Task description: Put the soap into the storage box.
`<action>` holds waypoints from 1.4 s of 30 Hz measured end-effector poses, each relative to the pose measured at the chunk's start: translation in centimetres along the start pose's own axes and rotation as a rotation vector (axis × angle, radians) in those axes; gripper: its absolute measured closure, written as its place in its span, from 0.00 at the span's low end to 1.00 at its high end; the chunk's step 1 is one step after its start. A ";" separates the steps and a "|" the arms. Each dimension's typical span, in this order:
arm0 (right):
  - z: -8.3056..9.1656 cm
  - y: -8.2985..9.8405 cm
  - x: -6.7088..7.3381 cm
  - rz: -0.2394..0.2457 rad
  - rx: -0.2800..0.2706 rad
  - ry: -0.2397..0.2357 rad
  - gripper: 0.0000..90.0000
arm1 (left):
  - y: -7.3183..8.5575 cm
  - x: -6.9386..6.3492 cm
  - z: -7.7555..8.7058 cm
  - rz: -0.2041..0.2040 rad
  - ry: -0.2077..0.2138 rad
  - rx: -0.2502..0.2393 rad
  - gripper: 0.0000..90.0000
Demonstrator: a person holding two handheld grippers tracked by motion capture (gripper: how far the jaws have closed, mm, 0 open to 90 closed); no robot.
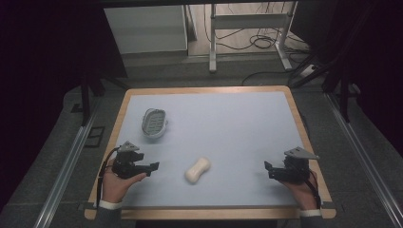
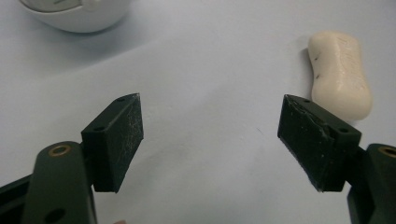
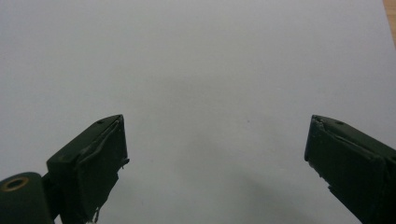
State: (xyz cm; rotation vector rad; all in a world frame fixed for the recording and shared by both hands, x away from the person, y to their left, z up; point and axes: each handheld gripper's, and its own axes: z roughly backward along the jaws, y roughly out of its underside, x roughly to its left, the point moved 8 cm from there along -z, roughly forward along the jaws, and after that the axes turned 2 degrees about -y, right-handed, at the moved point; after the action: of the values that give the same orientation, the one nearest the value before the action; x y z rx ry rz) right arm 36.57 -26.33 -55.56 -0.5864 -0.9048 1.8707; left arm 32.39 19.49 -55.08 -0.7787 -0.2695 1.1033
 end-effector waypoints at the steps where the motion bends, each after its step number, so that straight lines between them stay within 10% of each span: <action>1: 0.0 0.0 0.0 0.004 0.001 0.001 0.06 | 0.0 0.0 0.0 0.002 -0.004 0.003 0.25; 42: 0.8 0.2 -1.2 -0.009 -0.016 0.017 0.06 | -3.7 -4.2 0.2 -0.118 0.011 0.072 0.22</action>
State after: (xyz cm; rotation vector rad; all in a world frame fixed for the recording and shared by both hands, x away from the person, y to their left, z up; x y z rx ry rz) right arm 36.37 -27.73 -55.24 -0.6062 -0.9106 1.8494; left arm 32.92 15.08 -51.66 -0.6967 -0.2615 0.9920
